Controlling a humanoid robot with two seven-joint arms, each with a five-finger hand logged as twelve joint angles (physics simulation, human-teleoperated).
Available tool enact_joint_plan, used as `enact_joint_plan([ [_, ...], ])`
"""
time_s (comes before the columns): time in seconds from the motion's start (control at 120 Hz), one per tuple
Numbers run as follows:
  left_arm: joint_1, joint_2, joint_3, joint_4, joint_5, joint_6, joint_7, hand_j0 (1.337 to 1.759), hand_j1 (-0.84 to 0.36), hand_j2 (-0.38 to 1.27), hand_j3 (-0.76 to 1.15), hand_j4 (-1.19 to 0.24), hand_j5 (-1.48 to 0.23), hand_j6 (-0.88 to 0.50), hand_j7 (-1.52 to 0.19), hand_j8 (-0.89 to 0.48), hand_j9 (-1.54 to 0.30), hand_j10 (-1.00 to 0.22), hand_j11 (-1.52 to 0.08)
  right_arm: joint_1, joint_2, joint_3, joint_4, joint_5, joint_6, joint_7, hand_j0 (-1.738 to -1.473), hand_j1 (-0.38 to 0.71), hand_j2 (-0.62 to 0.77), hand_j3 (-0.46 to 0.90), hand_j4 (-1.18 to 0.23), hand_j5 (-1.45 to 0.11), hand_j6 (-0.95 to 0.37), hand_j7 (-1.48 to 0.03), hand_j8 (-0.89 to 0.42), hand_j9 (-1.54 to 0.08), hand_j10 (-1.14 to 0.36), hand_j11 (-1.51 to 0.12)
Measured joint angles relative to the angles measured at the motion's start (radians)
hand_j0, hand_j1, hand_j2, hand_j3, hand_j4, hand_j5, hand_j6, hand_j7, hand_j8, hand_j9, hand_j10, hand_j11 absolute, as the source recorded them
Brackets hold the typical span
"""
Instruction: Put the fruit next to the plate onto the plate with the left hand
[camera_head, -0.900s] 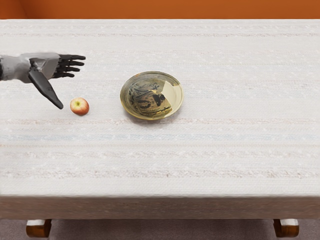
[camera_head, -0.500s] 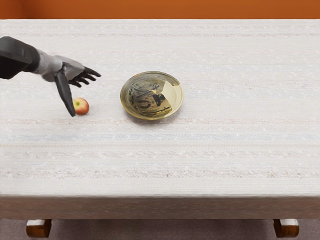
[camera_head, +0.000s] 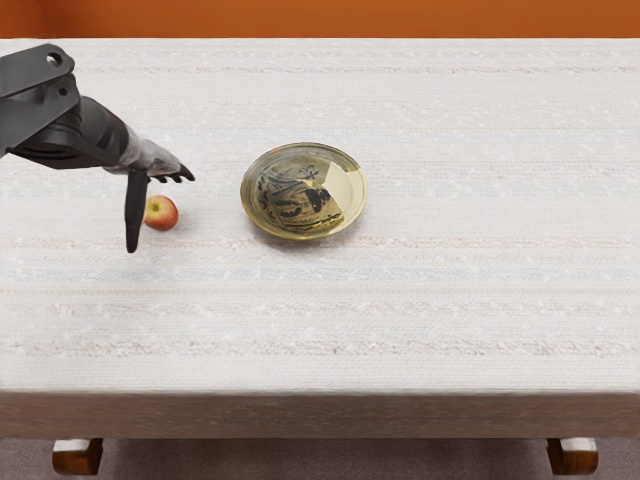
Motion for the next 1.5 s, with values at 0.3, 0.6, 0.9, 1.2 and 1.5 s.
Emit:
enact_joint_plan([
  [0.3, 0.043, -0.035, 0.008, -0.001, 0.131, 0.204, 0.001, 1.658, 0.33, 0.00, 0.00, -0.02, -0.02, -0.02, -0.02, -0.02, -0.02, -0.02, -0.02, 0.001, 0.000, 0.001, 0.000, 0.000, 0.000, 0.000, -1.658, -0.33, 0.00, 0.00, -0.01, -0.02, -0.01, -0.02, -0.01, -0.02, -0.01, -0.02],
  [0.6, 0.093, -0.061, 0.017, 0.000, 0.191, 0.300, 0.001, 1.658, 0.22, 0.02, 0.00, -0.11, -0.14, -0.11, -0.14, -0.11, -0.14, -0.11, -0.14, 0.002, 0.000, 0.001, -0.001, 0.000, 0.000, 0.000, -1.658, -0.33, 0.00, 0.00, -0.01, -0.02, -0.01, -0.02, -0.01, -0.02, -0.01, -0.02],
  [0.9, 0.155, -0.076, 0.022, -0.008, 0.291, 0.432, 0.001, 1.658, 0.11, 0.04, 0.00, -0.20, -0.26, -0.21, -0.26, -0.21, -0.26, -0.20, -0.26, 0.003, 0.000, 0.001, -0.001, -0.001, 0.000, 0.000, -1.658, -0.33, 0.00, 0.00, -0.01, -0.02, -0.01, -0.02, -0.01, -0.02, -0.01, -0.02],
  [1.2, 0.159, -0.075, 0.050, -0.042, 0.305, 0.471, 0.001, 1.658, 0.04, 0.05, 0.00, -0.27, -0.34, -0.27, -0.34, -0.27, -0.34, -0.27, -0.34, 0.004, 0.000, 0.001, -0.001, -0.001, 0.000, 0.000, -1.658, -0.33, 0.00, 0.00, -0.01, -0.02, -0.01, -0.02, -0.01, -0.02, -0.01, -0.02],
  [1.5, 0.161, -0.081, 0.099, -0.044, 0.306, 0.500, 0.001, 1.658, 0.00, 0.06, 0.00, -0.30, -0.39, -0.30, -0.39, -0.30, -0.38, -0.30, -0.38, 0.007, 0.000, 0.001, -0.001, -0.001, 0.000, 0.000, -1.658, -0.33, 0.00, 0.00, -0.01, -0.02, -0.01, -0.02, -0.01, -0.02, -0.01, -0.02],
])
